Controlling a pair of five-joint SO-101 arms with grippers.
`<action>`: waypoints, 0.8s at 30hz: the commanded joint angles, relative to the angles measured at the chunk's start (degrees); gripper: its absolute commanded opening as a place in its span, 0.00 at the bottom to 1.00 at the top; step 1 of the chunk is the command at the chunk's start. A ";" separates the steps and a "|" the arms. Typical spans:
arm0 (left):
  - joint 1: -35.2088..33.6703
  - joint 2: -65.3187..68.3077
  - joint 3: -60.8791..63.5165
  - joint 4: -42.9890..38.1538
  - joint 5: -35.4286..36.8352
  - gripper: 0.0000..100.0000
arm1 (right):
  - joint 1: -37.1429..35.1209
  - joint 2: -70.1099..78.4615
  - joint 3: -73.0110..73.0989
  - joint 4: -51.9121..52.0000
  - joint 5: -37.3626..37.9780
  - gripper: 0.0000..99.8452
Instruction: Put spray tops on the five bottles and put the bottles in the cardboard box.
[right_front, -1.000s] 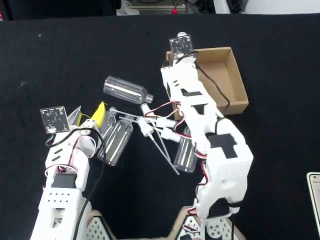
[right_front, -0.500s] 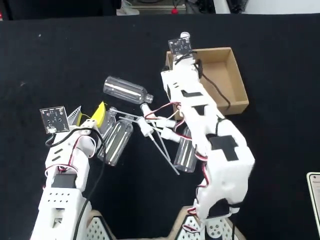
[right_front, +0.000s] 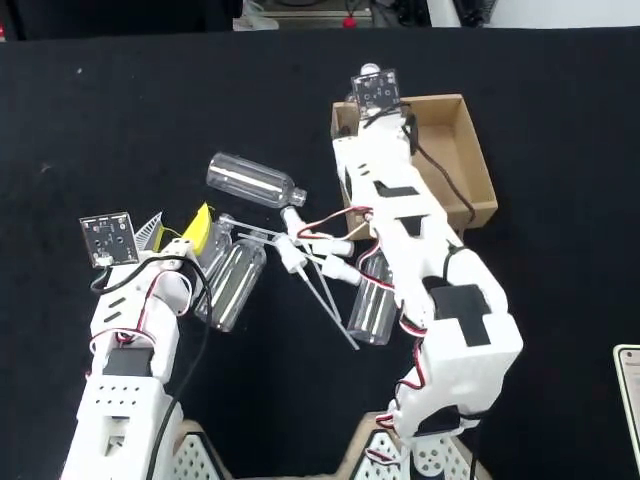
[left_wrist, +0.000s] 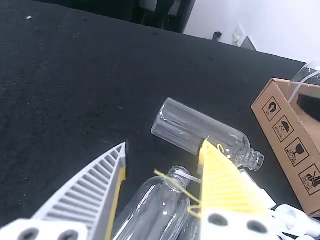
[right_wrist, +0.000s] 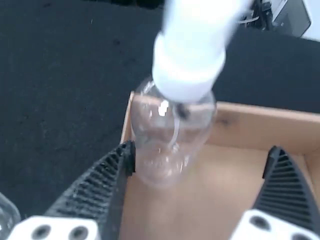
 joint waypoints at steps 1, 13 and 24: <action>0.57 -0.62 -0.57 -1.23 -0.79 0.23 | 0.70 -4.97 -0.22 0.26 0.18 0.37; 0.57 -0.70 -0.57 -1.23 -0.79 0.23 | 0.79 -6.20 1.63 0.44 0.18 0.37; 0.31 -0.70 -0.57 -1.23 -0.79 0.23 | 0.97 -23.25 15.96 0.44 0.18 0.37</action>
